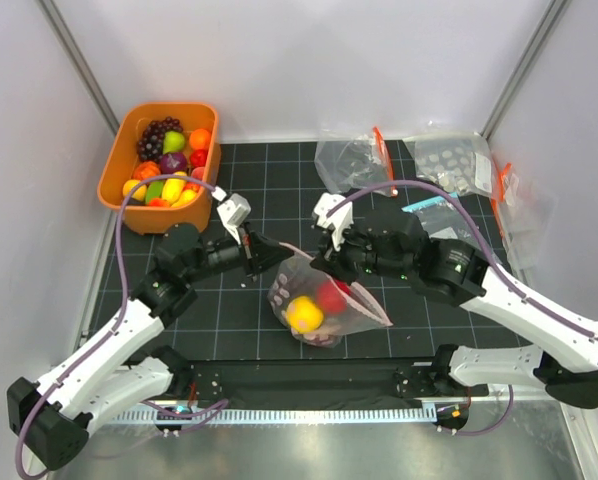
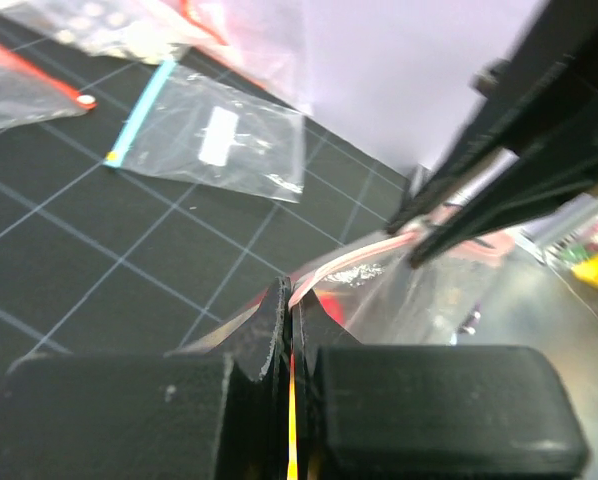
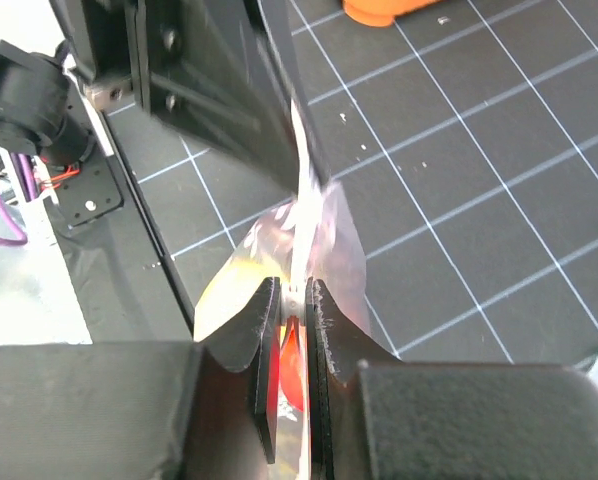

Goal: Place the food in the zip-top bag and seal the zipper
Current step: Zip the zipper food storage bag at the center of the board.

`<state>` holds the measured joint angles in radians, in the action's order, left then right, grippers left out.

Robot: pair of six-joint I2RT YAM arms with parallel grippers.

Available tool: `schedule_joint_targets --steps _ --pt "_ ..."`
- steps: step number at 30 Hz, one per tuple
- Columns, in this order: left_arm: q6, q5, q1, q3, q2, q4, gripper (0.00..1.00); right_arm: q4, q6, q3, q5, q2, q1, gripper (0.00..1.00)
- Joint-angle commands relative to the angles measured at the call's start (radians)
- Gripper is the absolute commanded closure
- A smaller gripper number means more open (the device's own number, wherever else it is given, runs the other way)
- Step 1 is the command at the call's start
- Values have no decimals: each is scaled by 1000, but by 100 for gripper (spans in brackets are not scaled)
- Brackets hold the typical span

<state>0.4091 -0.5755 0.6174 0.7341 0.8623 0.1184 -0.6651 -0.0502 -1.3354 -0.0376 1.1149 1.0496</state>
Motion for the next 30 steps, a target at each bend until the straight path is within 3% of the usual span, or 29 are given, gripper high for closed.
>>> schedule_joint_targets --steps 1,15,30 --pt "0 202 -60 34 14 -60 100 -62 49 19 33 -90 1 99" --pt "54 494 -94 96 37 -246 100 -250 243 108 179 -274 1 99" --pt "68 539 -94 93 27 -275 100 -323 339 179 243 -452 3 99"
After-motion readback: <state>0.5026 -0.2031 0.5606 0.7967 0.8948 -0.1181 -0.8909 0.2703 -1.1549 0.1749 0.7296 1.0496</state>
